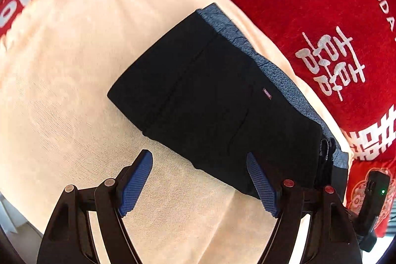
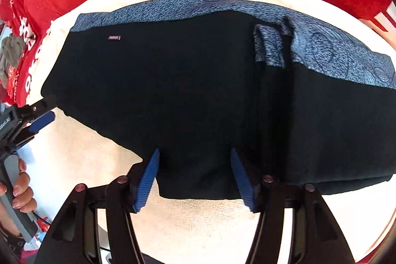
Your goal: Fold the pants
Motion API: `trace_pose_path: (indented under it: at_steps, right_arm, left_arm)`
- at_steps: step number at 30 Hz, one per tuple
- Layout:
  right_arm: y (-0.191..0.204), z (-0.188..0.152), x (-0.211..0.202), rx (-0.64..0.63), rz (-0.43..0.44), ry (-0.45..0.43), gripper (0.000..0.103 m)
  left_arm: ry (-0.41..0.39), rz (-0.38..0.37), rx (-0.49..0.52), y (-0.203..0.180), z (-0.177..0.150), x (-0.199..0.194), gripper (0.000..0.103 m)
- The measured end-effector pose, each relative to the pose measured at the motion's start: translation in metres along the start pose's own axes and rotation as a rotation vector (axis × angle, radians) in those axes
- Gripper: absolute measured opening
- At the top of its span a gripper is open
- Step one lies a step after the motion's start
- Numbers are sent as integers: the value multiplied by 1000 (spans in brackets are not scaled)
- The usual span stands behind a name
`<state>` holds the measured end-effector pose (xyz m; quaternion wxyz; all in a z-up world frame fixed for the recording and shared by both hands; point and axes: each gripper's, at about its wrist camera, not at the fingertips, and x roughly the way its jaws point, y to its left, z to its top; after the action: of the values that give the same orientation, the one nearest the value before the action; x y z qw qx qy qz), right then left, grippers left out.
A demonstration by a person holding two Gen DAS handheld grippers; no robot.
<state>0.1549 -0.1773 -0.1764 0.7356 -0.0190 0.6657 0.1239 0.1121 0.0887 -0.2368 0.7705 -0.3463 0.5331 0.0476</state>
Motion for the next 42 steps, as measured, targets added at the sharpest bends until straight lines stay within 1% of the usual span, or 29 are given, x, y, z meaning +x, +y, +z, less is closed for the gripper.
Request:
trace_pose_path:
  at_steps: [3,5,11,14,15,16,17,20,22,24,25,27,29,30,32,33,34,35,36,37,38,39,42]
  right_arm:
    - [6,0,2,-30,-11,6,72]
    - [10,-1,4,-46,-17,8,73]
    - [14,-3,6,-49,-10,2,73]
    - [13,0,6,-57,-9,-2,73]
    - [13,-2,5,-58,-9,-2,73]
    - [12,-4,4,-58,-10,-2,73]
    - [11,-5,3,-57,-9,-3,73]
    - [10,-6,2,-56,-4,-2,74]
    - [10,-6,1,-57,-1,-1,74]
    - [9,-6,2,-62,3,-2,74]
    - [9,-6,2,-65,4,-2,74]
    - [9,-7,2,-69,2,-2,74]
    - [9,-7,2,-68,1,-1,74]
    - [9,-7,2,-66,3,0,74]
    - [9,-7,2,-67,5,1,74]
    - [9,-7,2,-70,5,2,74]
    - [10,-7,2,-75,4,3,74]
    - [11,-8,2,-80,3,5,75]
    - [12,-8,2,-86,1,9,75]
    - [13,-7,1,-91,0,16,75]
    - [14,-5,0,-93,3,24,75]
    - [14,-3,-3,-89,10,28,75]
    - [13,8,-16,-72,34,8,75]
  left_arm:
    - [13,-79,-30,7,-1,4,79]
    - [-3,-139,-64,11,-1,8,79]
    - [-55,-233,-165,24,-3,14,79]
    - [-79,-249,-179,25,-3,15,80]
    - [-86,-250,-180,25,-3,15,83]
    - [-93,-273,-183,23,-2,16,91]
    - [-100,-274,-191,23,-1,15,92]
    - [-118,-243,-206,14,5,15,92]
    - [-125,-265,-222,8,10,12,92]
    - [-148,-281,-220,1,17,10,92]
    - [-152,-277,-210,-2,20,10,92]
    - [-134,-242,-204,-5,26,19,92]
    - [-112,-220,-229,-2,30,32,92]
    - [-124,-219,-235,-1,31,32,92]
    - [-126,-177,-224,-8,33,32,92]
    - [-128,-139,-206,-13,34,32,91]
    - [-132,-95,-186,-18,34,31,81]
    - [-134,-44,-163,-22,34,31,59]
    - [-130,34,-129,-26,35,31,47]
    - [-121,54,-108,-27,36,32,43]
    - [-125,57,-92,-29,36,30,40]
    - [-127,67,-71,-32,36,29,39]
    - [-157,149,55,-52,32,23,36]
